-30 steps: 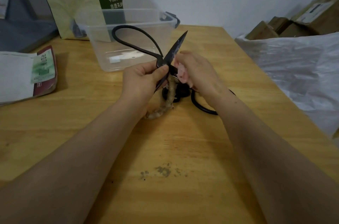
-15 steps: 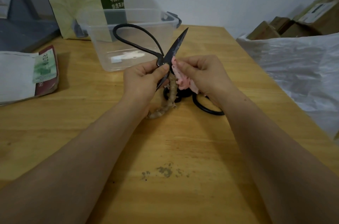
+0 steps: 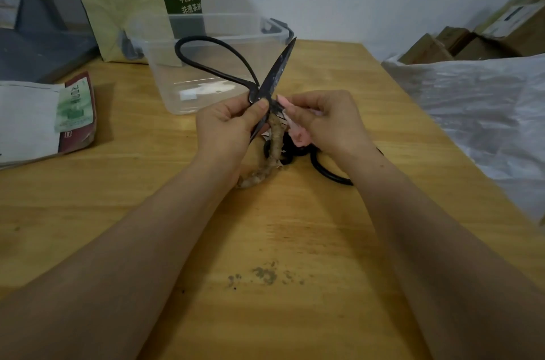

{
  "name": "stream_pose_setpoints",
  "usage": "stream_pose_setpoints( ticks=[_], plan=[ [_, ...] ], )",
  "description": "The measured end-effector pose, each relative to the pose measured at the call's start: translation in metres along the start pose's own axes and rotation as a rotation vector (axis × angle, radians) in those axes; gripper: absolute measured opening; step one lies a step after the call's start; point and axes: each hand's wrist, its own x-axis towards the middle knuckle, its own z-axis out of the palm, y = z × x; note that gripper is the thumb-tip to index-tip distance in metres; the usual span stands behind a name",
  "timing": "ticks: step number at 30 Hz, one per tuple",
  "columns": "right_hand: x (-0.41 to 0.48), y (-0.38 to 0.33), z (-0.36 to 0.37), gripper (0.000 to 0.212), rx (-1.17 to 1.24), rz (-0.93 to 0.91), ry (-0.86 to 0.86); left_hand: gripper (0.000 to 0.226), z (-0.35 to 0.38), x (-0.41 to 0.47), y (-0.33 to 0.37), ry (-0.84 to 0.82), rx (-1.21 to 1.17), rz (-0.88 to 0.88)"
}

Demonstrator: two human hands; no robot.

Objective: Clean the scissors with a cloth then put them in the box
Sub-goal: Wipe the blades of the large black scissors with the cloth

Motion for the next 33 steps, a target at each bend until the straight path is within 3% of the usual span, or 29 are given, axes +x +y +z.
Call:
stream_pose_setpoints(
  ticks=[10, 20, 26, 33],
  plan=[
    [-0.004, 0.007, -0.006, 0.019, -0.049, 0.015, -0.056, 0.012, 0.000, 0.001, -0.002, 0.035, -0.036, -0.045],
    [0.002, 0.003, 0.007, 0.008, 0.041, 0.036, 0.038, 0.012, 0.002, 0.003, -0.005, 0.037, 0.008, -0.038],
    [0.000, 0.012, -0.015, 0.021, -0.006, 0.088, 0.017, 0.010, 0.002, 0.002, -0.003, 0.061, -0.035, -0.065],
    [0.000, 0.004, 0.005, 0.008, 0.028, 0.068, 0.067, 0.015, 0.003, 0.000, -0.003, 0.076, -0.027, -0.034]
  ],
)
